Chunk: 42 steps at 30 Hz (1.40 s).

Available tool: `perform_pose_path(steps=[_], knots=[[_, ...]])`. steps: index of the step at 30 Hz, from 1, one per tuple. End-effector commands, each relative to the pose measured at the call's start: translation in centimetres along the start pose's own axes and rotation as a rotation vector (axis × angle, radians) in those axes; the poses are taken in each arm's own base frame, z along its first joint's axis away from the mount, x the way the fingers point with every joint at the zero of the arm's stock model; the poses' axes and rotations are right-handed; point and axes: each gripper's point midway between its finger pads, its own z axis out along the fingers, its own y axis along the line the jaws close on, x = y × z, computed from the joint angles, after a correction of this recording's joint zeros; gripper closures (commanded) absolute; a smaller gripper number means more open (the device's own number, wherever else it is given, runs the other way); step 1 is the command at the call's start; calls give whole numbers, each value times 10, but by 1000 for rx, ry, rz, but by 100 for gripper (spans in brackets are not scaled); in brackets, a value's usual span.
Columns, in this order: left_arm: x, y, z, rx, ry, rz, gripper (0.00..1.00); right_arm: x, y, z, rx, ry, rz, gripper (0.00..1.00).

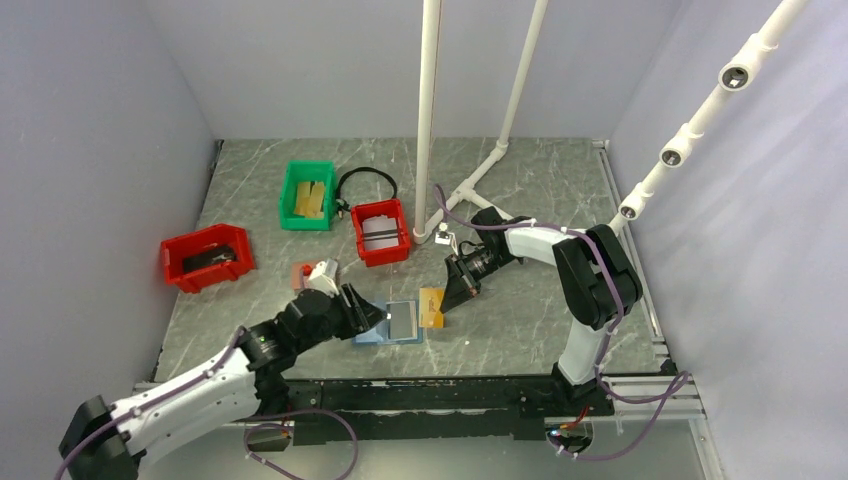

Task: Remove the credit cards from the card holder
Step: Remove the credit card from the card holder, then place the credit card in the storage box.

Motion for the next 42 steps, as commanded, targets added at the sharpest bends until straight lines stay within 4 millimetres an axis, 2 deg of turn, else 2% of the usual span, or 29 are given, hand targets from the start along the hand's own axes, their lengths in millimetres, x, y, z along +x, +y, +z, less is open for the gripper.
perform_pose_path(steps=[1, 4, 6, 8, 11, 18, 21, 28, 29, 32, 33, 37, 38, 39, 40, 42], knots=[[-16, 4, -24, -82, -25, 103, 44, -17, 18, -6, -56, -36, -96, 100], [-18, -8, -30, -29, -24, 134, 28, -18, 25, -8, -79, -43, -119, 100], [-17, -28, -26, 88, -26, 148, 17, -18, 28, -8, -96, -46, -129, 100], [-13, -45, -21, 195, -23, 151, 12, -19, 32, -9, -111, -48, -134, 100], [-10, -66, -12, 311, -13, 177, 11, -19, 37, -9, -124, -52, -149, 100], [-1, -99, 22, 395, 84, 258, 14, -20, 45, -10, -154, -57, -171, 100], [0, -111, 35, 432, 102, 267, 20, -21, 47, -11, -160, -60, -178, 100], [8, -118, 51, 475, 145, 242, 41, -22, 52, -12, -176, -63, -186, 100], [9, -120, 51, 487, 150, 240, 47, -22, 52, -12, -175, -63, -187, 100], [11, -126, 51, 523, 157, 241, 91, -22, 52, -12, -175, -64, -188, 100], [11, -126, 51, 526, 159, 243, 100, -22, 53, -12, -176, -65, -191, 100], [7, -118, 47, 483, 148, 248, 100, -24, 54, -14, -164, -64, -206, 98], [4, -114, 44, 458, 142, 250, 100, -25, 55, -15, -157, -63, -214, 89], [0, -108, 42, 419, 140, 250, 100, -26, 55, -17, -144, -63, -228, 73], [-6, -101, 38, 377, 132, 250, 100, -28, 56, -20, -128, -62, -244, 63], [-19, -84, 28, 269, 116, 255, 100, -30, 54, -24, -76, -69, -270, 49]])
